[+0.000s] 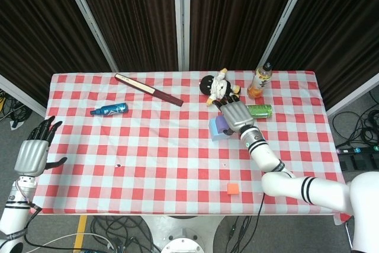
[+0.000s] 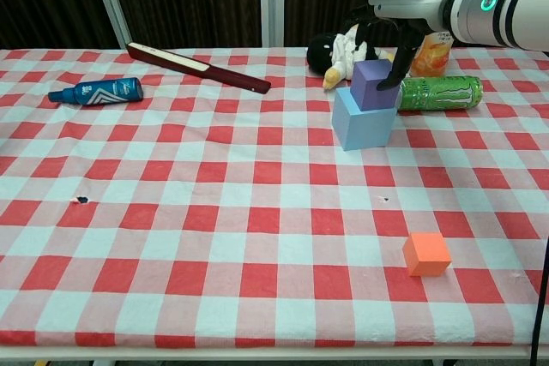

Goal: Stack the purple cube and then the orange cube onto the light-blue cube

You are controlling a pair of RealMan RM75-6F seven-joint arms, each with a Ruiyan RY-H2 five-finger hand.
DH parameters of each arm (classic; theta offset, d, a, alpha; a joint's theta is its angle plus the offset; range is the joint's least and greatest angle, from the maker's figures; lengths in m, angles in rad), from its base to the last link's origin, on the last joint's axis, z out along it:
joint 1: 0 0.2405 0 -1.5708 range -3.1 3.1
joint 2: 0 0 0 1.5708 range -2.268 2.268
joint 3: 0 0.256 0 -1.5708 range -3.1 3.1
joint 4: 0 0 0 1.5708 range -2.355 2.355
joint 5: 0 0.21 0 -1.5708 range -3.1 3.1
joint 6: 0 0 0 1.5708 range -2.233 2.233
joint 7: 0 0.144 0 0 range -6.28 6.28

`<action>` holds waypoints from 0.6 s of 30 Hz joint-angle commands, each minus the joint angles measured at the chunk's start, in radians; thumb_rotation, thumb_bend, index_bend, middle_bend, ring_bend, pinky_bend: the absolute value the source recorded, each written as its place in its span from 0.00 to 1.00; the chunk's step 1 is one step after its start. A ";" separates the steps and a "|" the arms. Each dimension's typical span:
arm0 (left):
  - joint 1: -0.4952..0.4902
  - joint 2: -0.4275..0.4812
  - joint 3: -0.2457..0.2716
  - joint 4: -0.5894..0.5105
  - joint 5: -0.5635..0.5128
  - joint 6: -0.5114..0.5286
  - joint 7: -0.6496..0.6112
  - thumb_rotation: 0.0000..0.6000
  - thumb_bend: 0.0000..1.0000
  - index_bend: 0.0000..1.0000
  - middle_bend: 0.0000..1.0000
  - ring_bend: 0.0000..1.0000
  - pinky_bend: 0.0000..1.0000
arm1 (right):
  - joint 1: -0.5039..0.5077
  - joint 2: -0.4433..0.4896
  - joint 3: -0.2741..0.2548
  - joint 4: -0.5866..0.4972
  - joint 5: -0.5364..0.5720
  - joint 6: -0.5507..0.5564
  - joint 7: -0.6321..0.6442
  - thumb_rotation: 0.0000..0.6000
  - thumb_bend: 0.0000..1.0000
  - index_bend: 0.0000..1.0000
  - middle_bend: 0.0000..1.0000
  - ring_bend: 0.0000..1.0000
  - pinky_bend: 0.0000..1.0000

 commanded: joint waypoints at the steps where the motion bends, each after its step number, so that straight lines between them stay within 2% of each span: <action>1: 0.000 0.000 0.000 0.000 0.001 0.002 -0.001 1.00 0.00 0.16 0.12 0.08 0.18 | -0.003 0.014 0.006 -0.013 -0.012 -0.002 0.010 1.00 0.06 0.11 0.16 0.01 0.08; 6: 0.001 0.003 -0.001 -0.001 0.000 0.002 -0.002 1.00 0.00 0.16 0.12 0.08 0.18 | -0.028 0.091 0.007 -0.121 -0.093 0.036 0.027 1.00 0.06 0.11 0.19 0.01 0.08; 10: 0.003 0.006 -0.004 -0.004 -0.003 0.007 -0.003 1.00 0.00 0.16 0.12 0.08 0.18 | -0.098 0.183 -0.006 -0.251 -0.269 0.107 0.088 1.00 0.06 0.10 0.24 0.02 0.08; 14: 0.004 0.006 -0.006 -0.002 -0.008 0.006 0.002 1.00 0.00 0.16 0.12 0.08 0.18 | -0.185 0.275 -0.058 -0.345 -0.473 0.160 0.167 1.00 0.06 0.10 0.27 0.04 0.07; 18: 0.006 0.006 -0.010 0.000 -0.014 0.008 0.009 1.00 0.00 0.16 0.12 0.08 0.18 | -0.249 0.341 -0.129 -0.405 -0.596 0.170 0.194 1.00 0.07 0.10 0.29 0.05 0.07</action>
